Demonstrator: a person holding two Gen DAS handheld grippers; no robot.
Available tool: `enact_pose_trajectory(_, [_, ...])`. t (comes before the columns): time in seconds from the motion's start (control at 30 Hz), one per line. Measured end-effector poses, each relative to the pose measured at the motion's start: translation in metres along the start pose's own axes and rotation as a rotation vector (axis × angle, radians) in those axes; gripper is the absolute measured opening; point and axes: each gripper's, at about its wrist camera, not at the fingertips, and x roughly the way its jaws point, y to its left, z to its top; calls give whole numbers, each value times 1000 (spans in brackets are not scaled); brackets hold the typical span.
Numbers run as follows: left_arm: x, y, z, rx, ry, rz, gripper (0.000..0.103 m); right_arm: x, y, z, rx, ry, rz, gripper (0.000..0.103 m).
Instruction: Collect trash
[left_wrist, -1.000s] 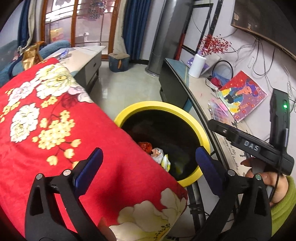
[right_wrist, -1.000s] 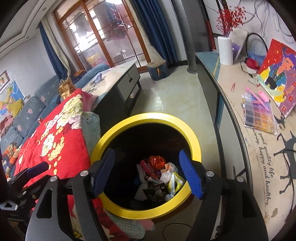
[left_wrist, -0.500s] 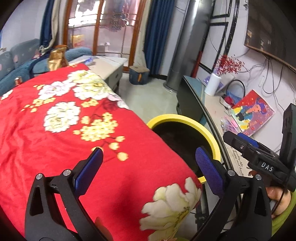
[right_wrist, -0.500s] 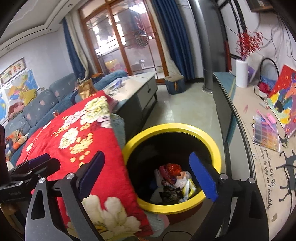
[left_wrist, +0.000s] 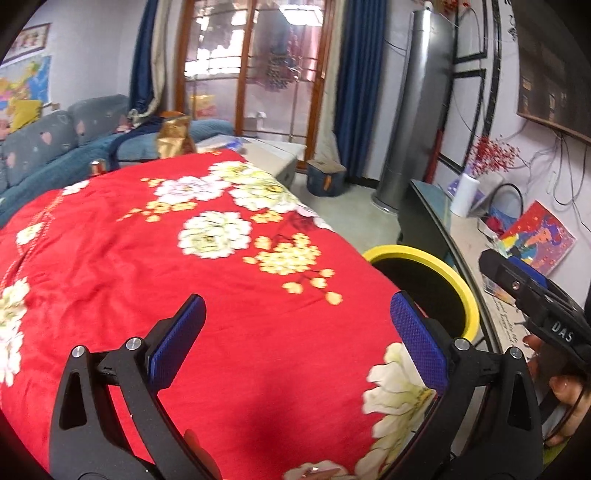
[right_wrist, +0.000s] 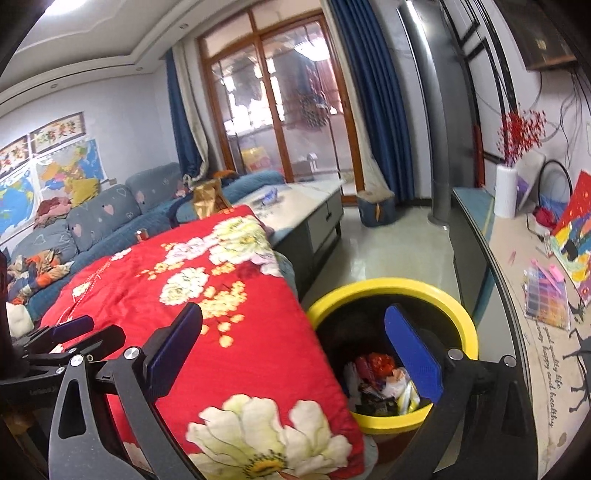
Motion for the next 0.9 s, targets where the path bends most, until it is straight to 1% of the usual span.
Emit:
enact_pose_trajectory(0.07, [-7,6,-2,-8,-19,17,92,-4,9,-3,-18,-32,10,96])
enact_pose_trajectory(0.23, [-23,18,-10,-22,-78,46,92,-16,28,-10,-68,-128,-3,96])
enact_pose_trajectory(0.37, [-36,27,-17,-36,-136,72,92,-24,39,-18,-100,-212,-45,96])
enact_pose_trajectory(0.47, [-42,30,-22,-39,-155,91,92,-27,44,-24,-131,-252,-67,96])
enact_pose_trajectory(0.6, [-46,35,-28,-48,-161,96,92,-25,46,-31,-124,-254,-74,96])
enact_pose_trajectory(0.83, [-47,39,-33,-55,-160,101,92,-18,50,-40,-130,-216,-71,96])
enact_pose_trajectory(0.9, [-47,39,-33,-59,-158,100,92,-18,52,-40,-131,-217,-76,96])
